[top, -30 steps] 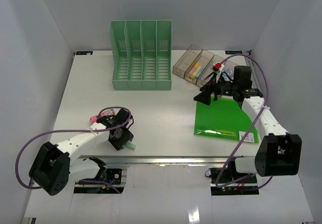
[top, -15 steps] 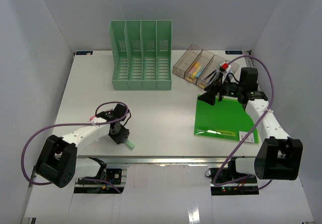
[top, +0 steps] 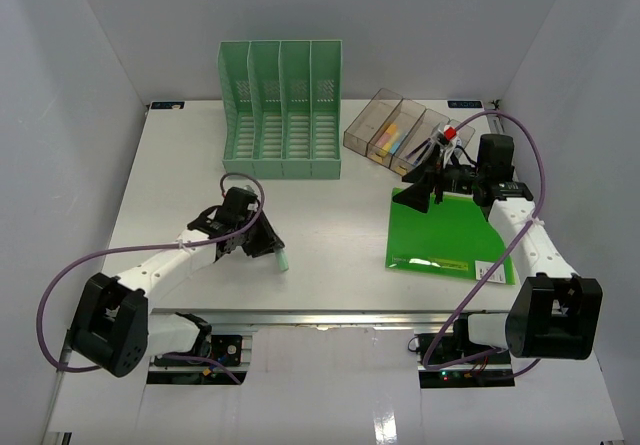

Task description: Organize the desk

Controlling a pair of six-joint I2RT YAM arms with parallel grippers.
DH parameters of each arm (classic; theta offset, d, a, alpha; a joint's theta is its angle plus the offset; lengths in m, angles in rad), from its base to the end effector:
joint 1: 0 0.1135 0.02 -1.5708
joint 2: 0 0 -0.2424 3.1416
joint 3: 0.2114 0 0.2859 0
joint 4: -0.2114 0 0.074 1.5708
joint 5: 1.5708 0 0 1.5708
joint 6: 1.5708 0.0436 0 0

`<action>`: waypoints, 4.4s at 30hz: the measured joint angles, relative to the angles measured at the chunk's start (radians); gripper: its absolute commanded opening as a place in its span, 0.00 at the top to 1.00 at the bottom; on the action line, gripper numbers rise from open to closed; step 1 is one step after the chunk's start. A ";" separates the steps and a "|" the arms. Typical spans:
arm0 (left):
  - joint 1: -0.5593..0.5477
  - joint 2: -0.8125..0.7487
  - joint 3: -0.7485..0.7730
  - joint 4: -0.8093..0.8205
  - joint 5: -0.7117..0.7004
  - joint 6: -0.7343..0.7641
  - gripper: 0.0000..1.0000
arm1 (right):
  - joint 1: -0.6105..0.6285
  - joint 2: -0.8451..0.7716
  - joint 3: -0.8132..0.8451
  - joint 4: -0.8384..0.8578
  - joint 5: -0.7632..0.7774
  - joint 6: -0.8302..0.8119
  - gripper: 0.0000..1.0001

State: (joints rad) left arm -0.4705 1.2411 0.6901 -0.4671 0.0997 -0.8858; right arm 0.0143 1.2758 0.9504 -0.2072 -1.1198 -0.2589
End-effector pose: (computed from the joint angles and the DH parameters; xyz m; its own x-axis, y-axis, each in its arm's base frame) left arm 0.2411 -0.1275 0.1477 -0.8654 -0.4244 -0.2665 -0.2726 0.8449 -0.4602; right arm 0.3131 0.0437 0.2657 -0.2907 -0.1157 -0.9498 -0.8854 0.4087 0.2212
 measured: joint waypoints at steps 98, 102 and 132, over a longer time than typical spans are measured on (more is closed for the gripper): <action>-0.259 -0.313 -0.014 0.289 -0.107 0.710 0.02 | 0.085 0.916 0.863 0.318 0.939 0.630 0.33; -0.258 -0.313 -0.015 0.290 -0.136 0.698 0.02 | 0.085 0.936 0.857 0.311 0.912 0.624 0.10; 0.501 -0.095 0.070 -0.263 -0.120 -0.451 0.02 | 0.031 -0.141 -0.214 0.361 0.069 0.173 0.10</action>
State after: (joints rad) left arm 0.0303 1.1464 0.7601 -0.7305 -0.0198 -1.3363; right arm 0.0452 1.1351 0.7364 0.1539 -1.0508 -0.0855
